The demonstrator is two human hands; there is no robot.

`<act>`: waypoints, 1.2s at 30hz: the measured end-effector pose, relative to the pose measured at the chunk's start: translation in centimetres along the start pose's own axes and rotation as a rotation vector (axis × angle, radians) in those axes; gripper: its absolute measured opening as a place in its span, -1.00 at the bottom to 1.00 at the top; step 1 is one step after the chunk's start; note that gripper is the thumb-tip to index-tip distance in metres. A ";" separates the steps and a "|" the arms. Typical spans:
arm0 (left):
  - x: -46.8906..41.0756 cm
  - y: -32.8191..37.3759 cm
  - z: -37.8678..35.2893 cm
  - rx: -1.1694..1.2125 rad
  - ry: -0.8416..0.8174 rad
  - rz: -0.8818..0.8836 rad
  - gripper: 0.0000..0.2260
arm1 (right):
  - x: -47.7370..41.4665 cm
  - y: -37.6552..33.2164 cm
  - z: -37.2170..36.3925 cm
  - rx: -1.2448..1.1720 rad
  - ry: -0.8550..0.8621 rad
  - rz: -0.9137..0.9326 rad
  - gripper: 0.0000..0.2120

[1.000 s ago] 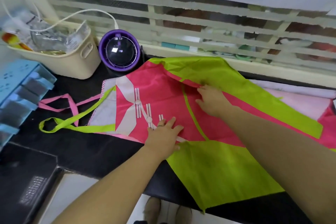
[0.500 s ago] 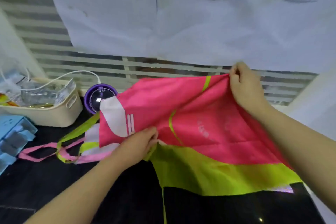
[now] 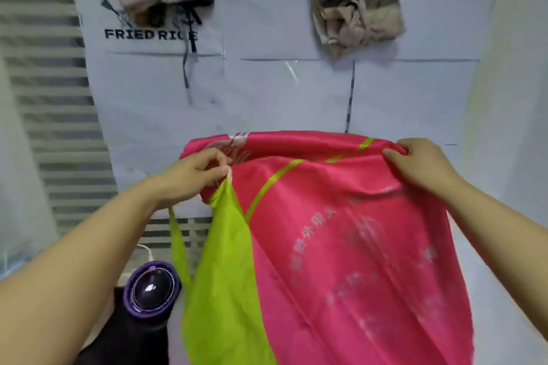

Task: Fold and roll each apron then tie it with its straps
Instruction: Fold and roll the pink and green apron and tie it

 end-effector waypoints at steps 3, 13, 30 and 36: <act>-1.4 1.9 2.1 0.019 0.053 0.064 -0.87 | 0.2 0.8 1.3 -0.099 -0.075 -0.112 -0.74; -4.2 -1.9 -0.5 -0.342 0.343 0.207 -0.89 | 4.1 2.3 -3.1 -0.761 -0.333 -0.360 -0.75; -3.9 -7.1 -5.7 -0.246 0.110 0.231 -0.65 | 2.9 3.1 -3.3 -0.337 0.195 -0.127 -0.71; -1.9 -6.3 -8.3 -0.069 -0.329 0.240 -0.76 | 2.3 2.3 -1.6 0.043 0.329 -0.017 -0.66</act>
Point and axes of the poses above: each hand's wrist, its own x-axis away from the middle knuckle, its own z-axis out of the back of the hand, y = z × x, the point moved 3 cm from there along -x, towards the middle knuckle
